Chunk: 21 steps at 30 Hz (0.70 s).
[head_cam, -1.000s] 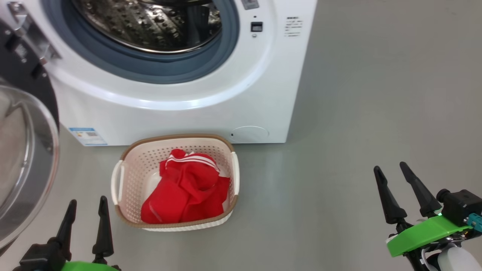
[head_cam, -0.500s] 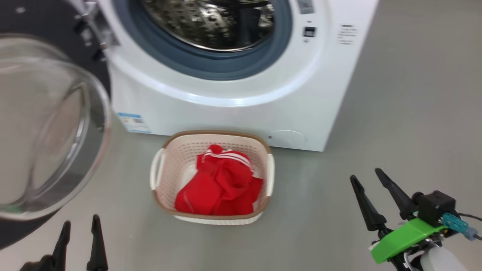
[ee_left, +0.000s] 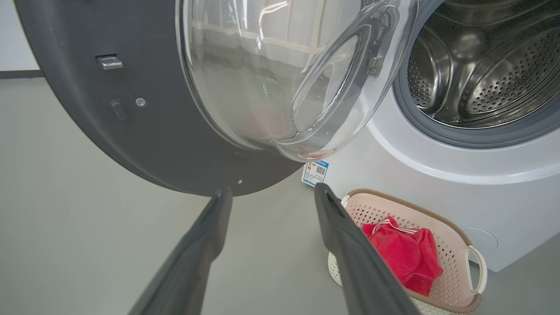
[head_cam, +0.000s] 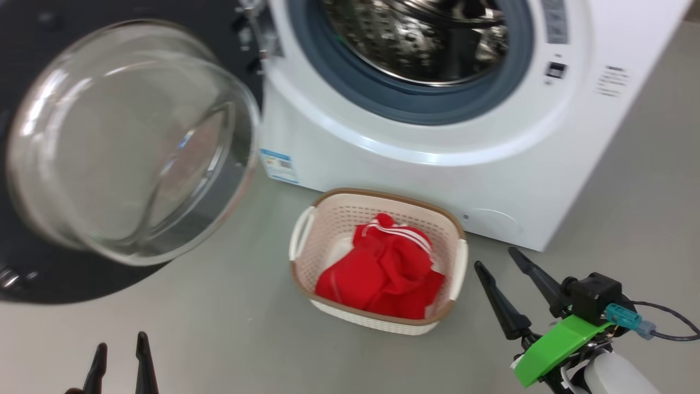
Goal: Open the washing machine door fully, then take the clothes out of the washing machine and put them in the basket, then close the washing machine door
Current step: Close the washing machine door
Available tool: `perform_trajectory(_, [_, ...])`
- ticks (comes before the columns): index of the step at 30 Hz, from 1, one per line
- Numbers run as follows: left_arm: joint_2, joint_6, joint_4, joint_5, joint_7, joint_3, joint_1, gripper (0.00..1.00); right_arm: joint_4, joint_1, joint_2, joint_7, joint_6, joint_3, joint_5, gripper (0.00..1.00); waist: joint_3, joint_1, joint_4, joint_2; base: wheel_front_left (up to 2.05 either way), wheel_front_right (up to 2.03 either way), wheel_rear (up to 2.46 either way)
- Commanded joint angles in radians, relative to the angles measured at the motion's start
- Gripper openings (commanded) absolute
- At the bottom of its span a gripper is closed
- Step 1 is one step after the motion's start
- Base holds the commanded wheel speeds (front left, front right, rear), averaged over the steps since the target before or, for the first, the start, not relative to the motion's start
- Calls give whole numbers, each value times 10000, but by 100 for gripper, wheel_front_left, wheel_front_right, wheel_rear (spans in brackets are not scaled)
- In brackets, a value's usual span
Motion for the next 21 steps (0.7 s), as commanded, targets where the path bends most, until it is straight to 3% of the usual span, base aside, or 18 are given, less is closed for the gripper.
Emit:
perform_trajectory(1, [163, 111, -156, -111, -124, 279, -4, 100, -182, -250, -71, -118, 16, 299, 120, 100, -235, 1, 748, 0, 0, 0, 0])
perform_trajectory(8, [163, 311, -179, -335, -124, 184, 165, 100, -84, -450, -120, -118, 16, 829, 197, 100, -204, 1, 1433, 0, 0, 0, 0])
perform_trajectory(21, [163, 766, -738, -952, -124, 165, 544, 100, 285, -1472, -201, -119, 16, 1966, 564, 100, 104, 1, 1590, 0, 0, 0, 0])
